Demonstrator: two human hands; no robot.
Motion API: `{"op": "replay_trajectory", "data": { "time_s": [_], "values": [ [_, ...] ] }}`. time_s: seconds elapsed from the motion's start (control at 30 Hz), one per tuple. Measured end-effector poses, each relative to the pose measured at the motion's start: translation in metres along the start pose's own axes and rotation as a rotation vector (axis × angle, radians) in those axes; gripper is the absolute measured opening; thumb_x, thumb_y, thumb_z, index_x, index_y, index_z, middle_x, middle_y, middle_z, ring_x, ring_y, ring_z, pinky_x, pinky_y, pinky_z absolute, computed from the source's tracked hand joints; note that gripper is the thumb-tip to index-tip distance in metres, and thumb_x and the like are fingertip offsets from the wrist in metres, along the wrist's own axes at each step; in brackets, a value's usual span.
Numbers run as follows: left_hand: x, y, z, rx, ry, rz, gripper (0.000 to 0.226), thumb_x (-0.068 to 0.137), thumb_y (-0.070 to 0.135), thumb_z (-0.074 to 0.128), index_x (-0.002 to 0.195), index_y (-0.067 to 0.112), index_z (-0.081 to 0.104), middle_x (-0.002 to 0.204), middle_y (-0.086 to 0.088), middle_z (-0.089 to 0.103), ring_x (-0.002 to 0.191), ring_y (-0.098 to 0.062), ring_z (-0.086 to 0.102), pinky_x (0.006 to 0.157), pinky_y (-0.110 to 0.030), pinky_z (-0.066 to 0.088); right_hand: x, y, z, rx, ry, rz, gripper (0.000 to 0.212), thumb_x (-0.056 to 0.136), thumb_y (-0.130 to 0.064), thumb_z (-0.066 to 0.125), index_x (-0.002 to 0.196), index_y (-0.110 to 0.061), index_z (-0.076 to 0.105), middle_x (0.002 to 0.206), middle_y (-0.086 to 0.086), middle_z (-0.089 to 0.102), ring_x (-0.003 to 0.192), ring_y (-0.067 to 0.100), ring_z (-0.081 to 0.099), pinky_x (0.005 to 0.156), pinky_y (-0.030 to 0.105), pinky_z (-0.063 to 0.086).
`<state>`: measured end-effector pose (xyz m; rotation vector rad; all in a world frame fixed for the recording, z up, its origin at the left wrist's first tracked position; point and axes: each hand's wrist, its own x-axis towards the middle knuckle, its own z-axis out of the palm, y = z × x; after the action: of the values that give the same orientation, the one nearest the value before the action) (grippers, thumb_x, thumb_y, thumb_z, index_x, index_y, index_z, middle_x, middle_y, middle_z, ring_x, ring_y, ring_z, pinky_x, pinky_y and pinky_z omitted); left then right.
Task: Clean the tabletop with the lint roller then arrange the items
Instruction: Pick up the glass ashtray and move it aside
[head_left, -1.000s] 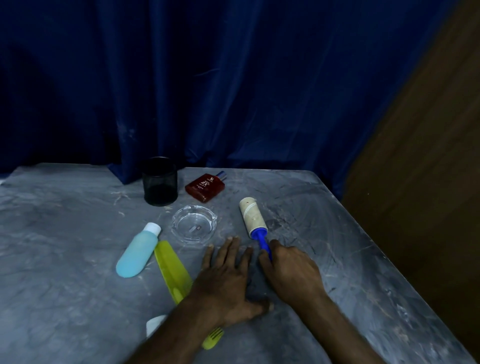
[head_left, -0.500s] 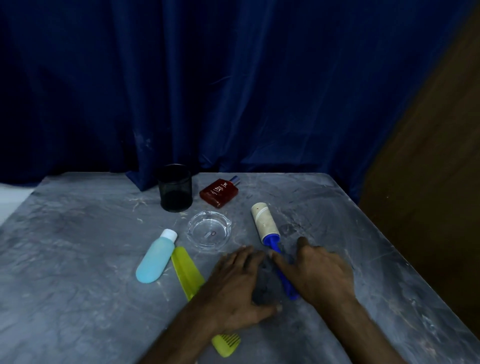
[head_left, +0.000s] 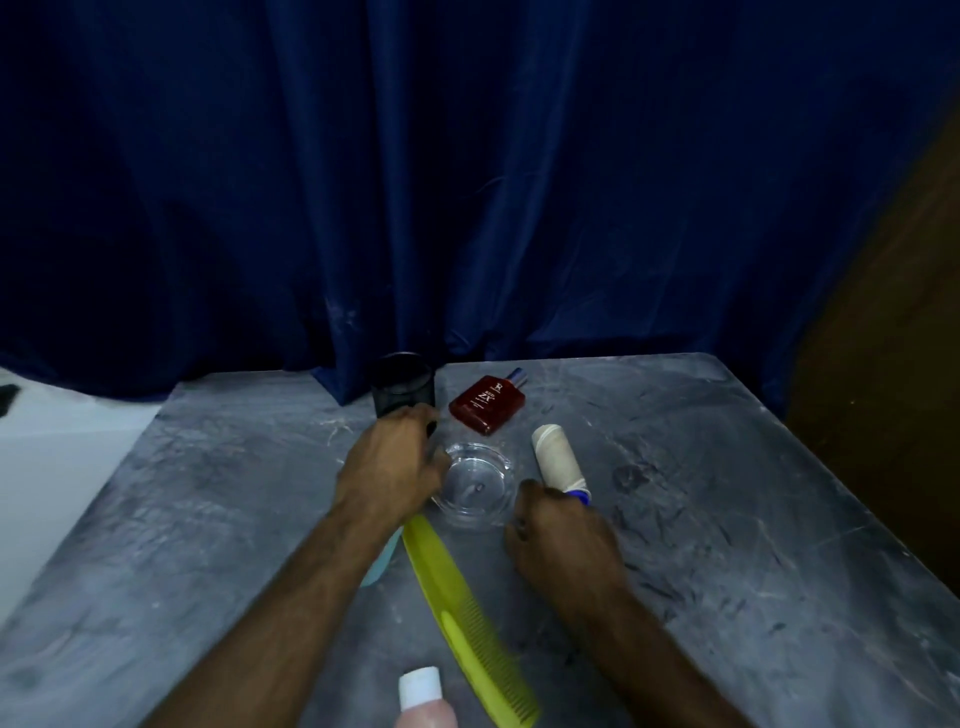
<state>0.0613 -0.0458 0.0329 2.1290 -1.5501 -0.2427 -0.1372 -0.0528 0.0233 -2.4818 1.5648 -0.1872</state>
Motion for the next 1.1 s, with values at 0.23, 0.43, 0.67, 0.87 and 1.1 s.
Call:
{"op": "replay_trajectory", "data": {
  "time_s": [0.23,0.43,0.67,0.87,1.1],
  "values": [
    [0.027,-0.016,0.023,0.113,-0.177,-0.063,0.025,0.085,0.032,0.067,0.107,0.028,0.076,0.104,-0.003,0.078,0.097,-0.029,0.074,0.086,-0.043,0.063,0.015,0.001,0.012,0.090,0.008,0.018,0.020,0.096,-0.024,0.050,0.106,-0.010,0.058,0.111,0.010,0.073,0.105,0.032,0.069,0.080,0.037,0.053],
    [0.034,-0.020,0.032,0.018,-0.197,-0.088,0.011,0.078,0.028,0.076,0.086,0.036,0.073,0.089,0.007,0.079,0.084,-0.017,0.076,0.081,-0.039,0.064,0.018,0.002,0.017,0.163,0.065,0.019,0.016,0.094,-0.027,0.051,0.096,-0.013,0.058,0.102,0.011,0.075,0.097,0.031,0.071,0.077,0.035,0.054],
    [0.033,-0.027,0.031,-0.115,-0.118,-0.117,0.029,0.079,0.022,0.083,0.064,0.042,0.068,0.073,0.016,0.077,0.072,-0.004,0.075,0.074,-0.032,0.066,0.019,-0.001,0.017,0.199,0.140,-0.004,0.017,0.087,-0.036,0.044,0.080,-0.021,0.045,0.083,0.008,0.076,0.080,0.028,0.072,0.070,0.033,0.053],
    [0.026,-0.024,0.012,-0.220,-0.065,-0.133,0.012,0.080,0.017,0.084,0.080,0.029,0.081,0.075,0.012,0.078,0.075,-0.007,0.075,0.079,-0.035,0.065,0.018,-0.007,0.008,0.336,0.229,0.004,0.020,0.091,-0.029,0.059,0.079,-0.013,0.059,0.083,0.008,0.076,0.089,0.028,0.070,0.081,0.035,0.057],
    [0.020,-0.023,-0.019,-0.286,0.011,-0.155,0.013,0.078,0.018,0.082,0.076,0.030,0.082,0.066,0.016,0.076,0.070,-0.002,0.073,0.075,-0.030,0.064,0.023,-0.020,-0.003,0.513,0.259,0.090,0.033,0.087,-0.040,0.063,0.065,-0.016,0.060,0.058,-0.002,0.069,0.068,0.017,0.068,0.075,0.037,0.058]
  ]
}}
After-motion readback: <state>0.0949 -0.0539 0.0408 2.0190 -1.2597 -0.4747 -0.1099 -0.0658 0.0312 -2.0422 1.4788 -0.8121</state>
